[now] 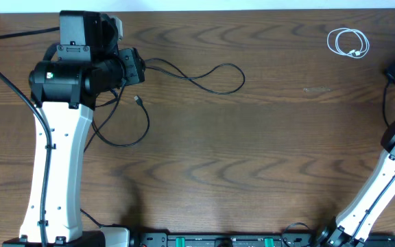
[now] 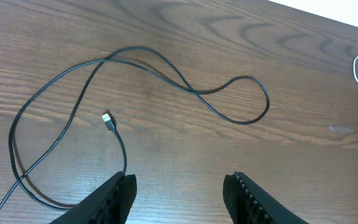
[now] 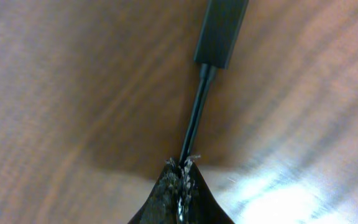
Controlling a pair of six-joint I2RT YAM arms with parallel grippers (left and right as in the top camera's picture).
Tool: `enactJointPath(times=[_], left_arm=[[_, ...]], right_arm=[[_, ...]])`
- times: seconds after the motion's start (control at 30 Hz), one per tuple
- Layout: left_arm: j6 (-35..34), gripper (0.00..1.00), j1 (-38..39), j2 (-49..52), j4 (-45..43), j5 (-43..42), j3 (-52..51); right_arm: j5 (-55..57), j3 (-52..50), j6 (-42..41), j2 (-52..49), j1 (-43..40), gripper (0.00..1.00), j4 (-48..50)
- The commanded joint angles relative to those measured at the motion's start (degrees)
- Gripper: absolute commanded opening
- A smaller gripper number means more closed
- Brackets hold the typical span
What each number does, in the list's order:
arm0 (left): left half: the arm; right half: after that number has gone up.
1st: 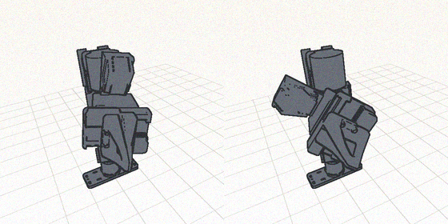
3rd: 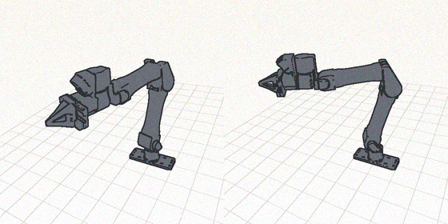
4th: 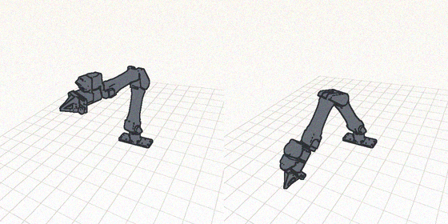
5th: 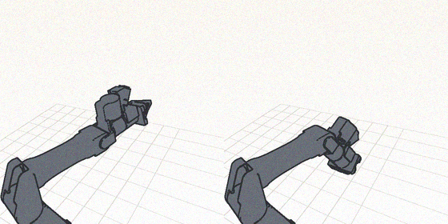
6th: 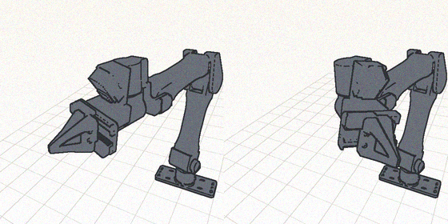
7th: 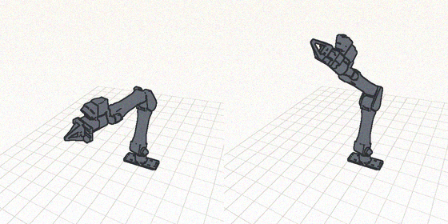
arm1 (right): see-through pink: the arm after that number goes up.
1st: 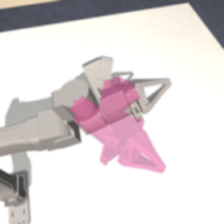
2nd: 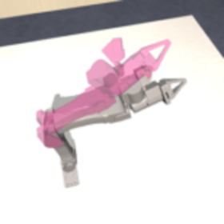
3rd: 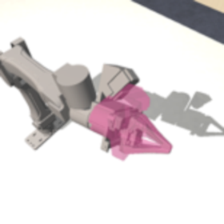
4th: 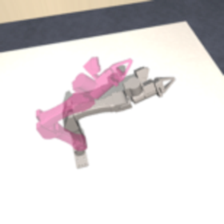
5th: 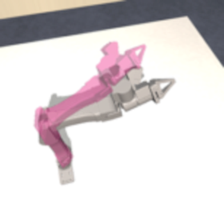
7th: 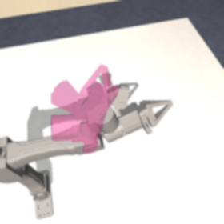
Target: Untangle cables
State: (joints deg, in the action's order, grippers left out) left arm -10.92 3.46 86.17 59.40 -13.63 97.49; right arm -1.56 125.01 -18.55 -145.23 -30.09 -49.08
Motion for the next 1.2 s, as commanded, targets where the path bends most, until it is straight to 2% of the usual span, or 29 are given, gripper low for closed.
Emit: enactJointPath(times=[0.0, 0.17, 0.4, 0.57, 0.77, 0.83, 0.9, 1.03, 1.17], left_arm=[[-1.01, 0.51, -0.17, 0.31, 0.07, 0.13, 0.33], [-1.86, 0.51, -0.17, 0.31, -0.63, 0.13, 0.33], [-1.86, 0.51, -0.17, 0.31, -0.74, 0.13, 0.33], [-1.84, 0.5, -0.17, 0.31, -0.74, 0.13, 0.33], [-1.81, 0.51, -0.17, 0.31, -0.7, 0.15, 0.33], [-1.81, 0.51, -0.17, 0.31, -0.72, 0.15, 0.33], [-1.81, 0.5, -0.17, 0.31, -0.72, 0.15, 0.33], [-1.84, 0.5, -0.17, 0.31, -0.72, 0.15, 0.33], [-1.84, 0.5, -0.17, 0.31, -0.68, 0.13, 0.33]], right_arm=[[-1.81, 2.71, 0.59, -1.27, 0.98, 0.01, 1.7], [-8.07, 10.91, 0.31, 1.38, 1.05, 0.01, 5.42], [-7.39, 24.06, 0.13, 3.91, 1.11, 0.01, 8.96], [-6.05, 26.58, 0.15, 4.24, 1.11, 0.01, 0.94], [4.63, 25.64, 2.75, 4.22, 0.87, 0.22, -13.0], [5.9, 25.05, 6.43, 4.22, 0.52, 0.33, -15.72], [5.92, 24.26, 10.03, 4.22, 0.02, 0.49, -18.03], [3.87, 24.06, 10.95, 4.22, -1.05, 0.58, -26.47], [0.33, 23.21, 12.74, 4.17, -0.96, 0.61, -33.99]])
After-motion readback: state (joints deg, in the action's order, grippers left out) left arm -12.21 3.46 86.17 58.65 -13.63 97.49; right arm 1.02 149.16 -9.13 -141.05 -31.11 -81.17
